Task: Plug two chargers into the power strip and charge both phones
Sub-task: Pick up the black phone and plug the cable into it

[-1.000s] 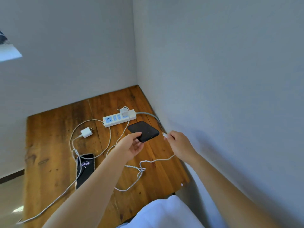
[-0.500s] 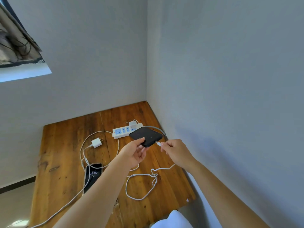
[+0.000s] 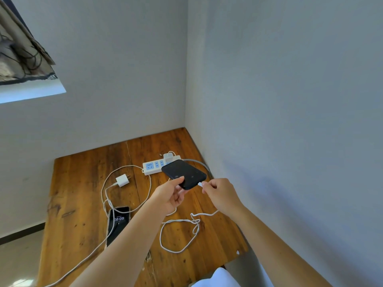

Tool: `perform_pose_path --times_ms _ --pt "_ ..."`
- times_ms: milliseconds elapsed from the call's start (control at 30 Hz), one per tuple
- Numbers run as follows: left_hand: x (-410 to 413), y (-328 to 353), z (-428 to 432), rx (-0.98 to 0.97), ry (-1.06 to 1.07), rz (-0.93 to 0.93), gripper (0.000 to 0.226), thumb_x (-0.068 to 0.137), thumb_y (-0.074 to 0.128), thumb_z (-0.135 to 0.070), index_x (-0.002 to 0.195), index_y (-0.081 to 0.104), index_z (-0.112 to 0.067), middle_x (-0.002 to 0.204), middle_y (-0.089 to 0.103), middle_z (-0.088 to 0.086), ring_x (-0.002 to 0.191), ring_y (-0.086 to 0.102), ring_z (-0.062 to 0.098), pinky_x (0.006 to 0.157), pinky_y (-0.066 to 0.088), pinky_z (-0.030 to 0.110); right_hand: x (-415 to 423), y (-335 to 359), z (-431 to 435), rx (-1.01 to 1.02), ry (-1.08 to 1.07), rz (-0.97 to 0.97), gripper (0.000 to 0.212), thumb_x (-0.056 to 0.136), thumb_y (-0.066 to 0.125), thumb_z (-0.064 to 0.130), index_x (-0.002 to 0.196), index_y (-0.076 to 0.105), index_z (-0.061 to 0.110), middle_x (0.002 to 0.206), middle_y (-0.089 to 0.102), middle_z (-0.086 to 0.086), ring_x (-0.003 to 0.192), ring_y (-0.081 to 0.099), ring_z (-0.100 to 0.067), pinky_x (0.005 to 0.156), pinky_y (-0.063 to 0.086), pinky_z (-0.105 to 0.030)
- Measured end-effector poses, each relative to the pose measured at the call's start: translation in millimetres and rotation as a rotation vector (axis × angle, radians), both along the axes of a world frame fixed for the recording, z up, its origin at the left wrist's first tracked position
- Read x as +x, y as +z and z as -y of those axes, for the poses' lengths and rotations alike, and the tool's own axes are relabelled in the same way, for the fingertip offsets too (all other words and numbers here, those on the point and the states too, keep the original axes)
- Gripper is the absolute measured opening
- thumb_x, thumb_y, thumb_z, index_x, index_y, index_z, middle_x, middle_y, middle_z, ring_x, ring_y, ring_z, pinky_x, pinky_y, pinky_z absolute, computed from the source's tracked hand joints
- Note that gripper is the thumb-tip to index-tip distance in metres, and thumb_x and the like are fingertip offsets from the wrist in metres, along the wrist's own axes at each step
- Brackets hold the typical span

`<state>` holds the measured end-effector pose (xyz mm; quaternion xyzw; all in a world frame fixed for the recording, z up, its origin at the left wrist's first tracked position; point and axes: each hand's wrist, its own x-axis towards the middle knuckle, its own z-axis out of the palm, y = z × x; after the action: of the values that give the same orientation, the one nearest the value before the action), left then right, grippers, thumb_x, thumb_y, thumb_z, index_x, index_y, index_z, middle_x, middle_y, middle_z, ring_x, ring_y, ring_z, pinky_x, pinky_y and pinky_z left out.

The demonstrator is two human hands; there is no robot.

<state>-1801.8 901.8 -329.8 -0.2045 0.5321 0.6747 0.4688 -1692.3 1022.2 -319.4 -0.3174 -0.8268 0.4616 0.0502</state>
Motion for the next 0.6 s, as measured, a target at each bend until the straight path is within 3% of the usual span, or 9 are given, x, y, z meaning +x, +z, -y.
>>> perform_pose_path --times_ms 133,433,600 --pt "2.1 -3.2 0.2 -0.021 0.023 -0.008 0.035 0.084 0.067 -0.013 0.116 0.053 -0.008 0.087 0.073 0.017 0.049 0.066 0.016 0.041 0.045 0.016 -2.5 -5.5 5.5 0.026 -0.041 0.003 0.031 0.094 0.051 0.033 0.069 0.063 0.019 0.061 0.058 0.004 0.057 0.056 -0.011 0.052 0.039 -0.013" --pt "-0.7 -5.3 -1.6 -0.073 0.009 -0.032 0.034 0.083 0.068 -0.011 0.114 0.055 -0.006 0.066 0.073 0.014 0.043 0.059 0.013 0.040 0.044 0.015 -8.6 -11.3 9.7 0.074 -0.068 0.065 0.033 0.095 0.050 0.034 0.078 0.068 0.012 0.067 0.061 0.001 0.057 0.057 -0.011 0.051 0.036 -0.012" --pt "-5.3 -3.8 -0.5 -0.083 -0.006 -0.064 0.028 0.082 0.069 -0.010 0.106 0.056 -0.006 0.071 0.072 0.016 0.041 0.059 0.013 0.038 0.045 0.015 -11.4 -12.3 11.9 0.080 -0.086 0.075 0.030 0.095 0.050 0.034 0.078 0.066 0.015 0.065 0.058 0.005 0.058 0.057 -0.010 0.050 0.034 -0.011"
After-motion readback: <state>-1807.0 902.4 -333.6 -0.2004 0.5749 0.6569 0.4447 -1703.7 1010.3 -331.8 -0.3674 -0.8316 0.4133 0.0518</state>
